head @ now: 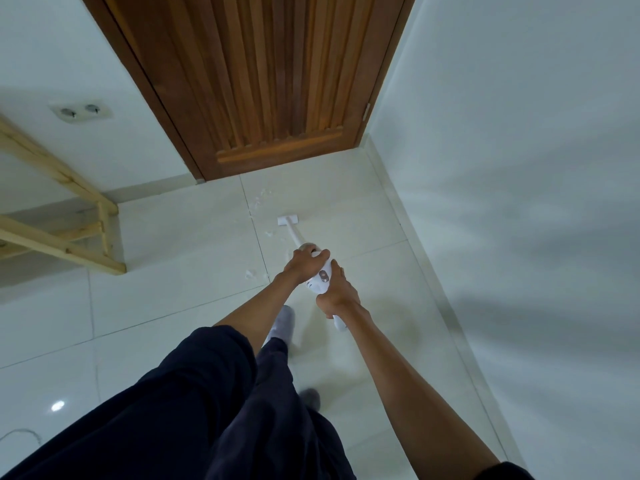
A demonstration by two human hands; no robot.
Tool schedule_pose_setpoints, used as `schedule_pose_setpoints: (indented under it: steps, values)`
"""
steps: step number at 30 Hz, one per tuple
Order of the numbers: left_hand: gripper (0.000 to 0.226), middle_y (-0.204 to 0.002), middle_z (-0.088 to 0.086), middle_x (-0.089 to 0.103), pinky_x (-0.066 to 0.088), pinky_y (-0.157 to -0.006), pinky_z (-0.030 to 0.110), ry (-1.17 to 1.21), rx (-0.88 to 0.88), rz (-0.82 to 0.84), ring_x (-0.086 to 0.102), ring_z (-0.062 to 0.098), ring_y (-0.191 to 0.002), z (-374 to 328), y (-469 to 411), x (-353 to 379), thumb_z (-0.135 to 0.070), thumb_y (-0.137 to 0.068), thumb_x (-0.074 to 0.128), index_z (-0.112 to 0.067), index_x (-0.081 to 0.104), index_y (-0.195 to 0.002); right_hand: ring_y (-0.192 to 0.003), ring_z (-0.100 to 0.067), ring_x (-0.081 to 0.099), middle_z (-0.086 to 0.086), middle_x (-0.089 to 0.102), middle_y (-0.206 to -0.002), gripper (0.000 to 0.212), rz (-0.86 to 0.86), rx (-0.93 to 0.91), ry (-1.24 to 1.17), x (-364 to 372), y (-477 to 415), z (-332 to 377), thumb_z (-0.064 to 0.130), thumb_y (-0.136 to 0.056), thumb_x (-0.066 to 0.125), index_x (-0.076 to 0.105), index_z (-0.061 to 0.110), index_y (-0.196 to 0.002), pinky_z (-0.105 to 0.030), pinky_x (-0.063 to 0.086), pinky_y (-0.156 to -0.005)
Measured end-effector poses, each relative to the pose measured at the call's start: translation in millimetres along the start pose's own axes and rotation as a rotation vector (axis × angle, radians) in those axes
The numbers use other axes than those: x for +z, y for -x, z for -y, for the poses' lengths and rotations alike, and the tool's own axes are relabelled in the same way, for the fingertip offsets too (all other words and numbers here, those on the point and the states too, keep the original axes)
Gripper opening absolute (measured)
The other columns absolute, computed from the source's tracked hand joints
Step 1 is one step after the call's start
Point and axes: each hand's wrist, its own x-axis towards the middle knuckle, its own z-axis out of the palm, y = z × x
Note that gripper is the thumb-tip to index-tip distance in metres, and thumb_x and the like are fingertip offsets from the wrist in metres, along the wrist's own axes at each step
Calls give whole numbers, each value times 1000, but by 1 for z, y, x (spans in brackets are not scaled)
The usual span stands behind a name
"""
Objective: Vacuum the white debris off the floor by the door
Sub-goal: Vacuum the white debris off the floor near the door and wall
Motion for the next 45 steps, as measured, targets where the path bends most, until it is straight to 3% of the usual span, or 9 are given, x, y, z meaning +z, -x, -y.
schedule_pose_setpoints:
  steps: [4, 9, 13, 17, 19, 24, 29, 37, 45]
  values:
    - [47, -140, 8, 50, 46, -99, 36, 8, 16, -19, 52, 23, -107, 14, 14, 16, -44, -95, 51, -17, 55, -134, -105, -35, 59, -6, 47, -132, 77, 4, 16, 15, 8, 21, -14, -2, -80, 54, 22, 21, -146, -25, 38, -50]
    - [62, -139, 8, 49, 46, -103, 40, 5, -4, 2, 55, 28, -117, 21, 37, 27, -56, -83, 49, -20, 55, -133, -107, -34, 58, -6, 48, -131, 80, 17, 24, 22, 13, 38, -29, -3, -80, 55, 20, 22, -147, -27, 41, -53]
    - [63, -127, 6, 52, 47, -102, 41, 30, 4, -11, 56, 27, -111, 19, 48, 30, -55, -81, 49, -16, 57, -130, -96, -31, 57, -6, 50, -128, 73, 17, 7, 37, 12, 43, -32, -1, -80, 55, 24, 21, -142, -26, 40, -52]
    - [58, -125, 6, 55, 49, -101, 41, 48, 8, -14, 59, 27, -108, 19, 44, 26, -53, -82, 50, -15, 59, -125, -106, -34, 59, -8, 52, -126, 74, 3, -2, 54, 11, 39, -26, 0, -80, 57, 24, 20, -143, -30, 44, -62]
    - [56, -126, 8, 57, 50, -100, 41, 55, 8, -17, 61, 28, -109, 17, 37, 19, -53, -81, 51, -16, 60, -122, -103, -34, 60, -8, 51, -126, 73, -3, -7, 49, 10, 34, -20, 0, -80, 57, 24, 19, -142, -29, 44, -60]
    - [48, -131, 8, 55, 49, -96, 36, 54, 19, -23, 58, 26, -109, 10, 7, -9, -48, -91, 53, -17, 58, -127, -81, -28, 55, -7, 49, -126, 68, -18, -40, 28, 6, 9, 9, 3, -82, 56, 26, 18, -141, -24, 37, -43]
    - [43, -136, 9, 52, 45, -90, 32, 64, 18, -23, 55, 24, -107, -4, -28, -51, -42, -96, 54, -16, 56, -131, -81, -29, 58, -5, 48, -126, 68, -20, -56, 55, -1, -25, 54, 0, -78, 57, 29, 16, -139, -24, 37, -44]
    - [61, -140, 12, 51, 45, -91, 33, 30, 11, -13, 56, 29, -118, -32, -80, -117, -53, -86, 51, -19, 53, -136, -74, -25, 56, -3, 48, -128, 69, -30, -41, 51, -16, -80, 121, 0, -79, 58, 28, 21, -139, -23, 35, -41]
    - [49, -137, 12, 53, 43, -84, 31, 7, 20, -29, 54, 24, -103, -44, -116, -157, -44, -95, 54, -16, 54, -135, -80, -28, 59, -7, 51, -132, 74, -21, 4, 2, -21, -116, 159, 7, -87, 54, 17, 23, -149, -24, 40, -45]
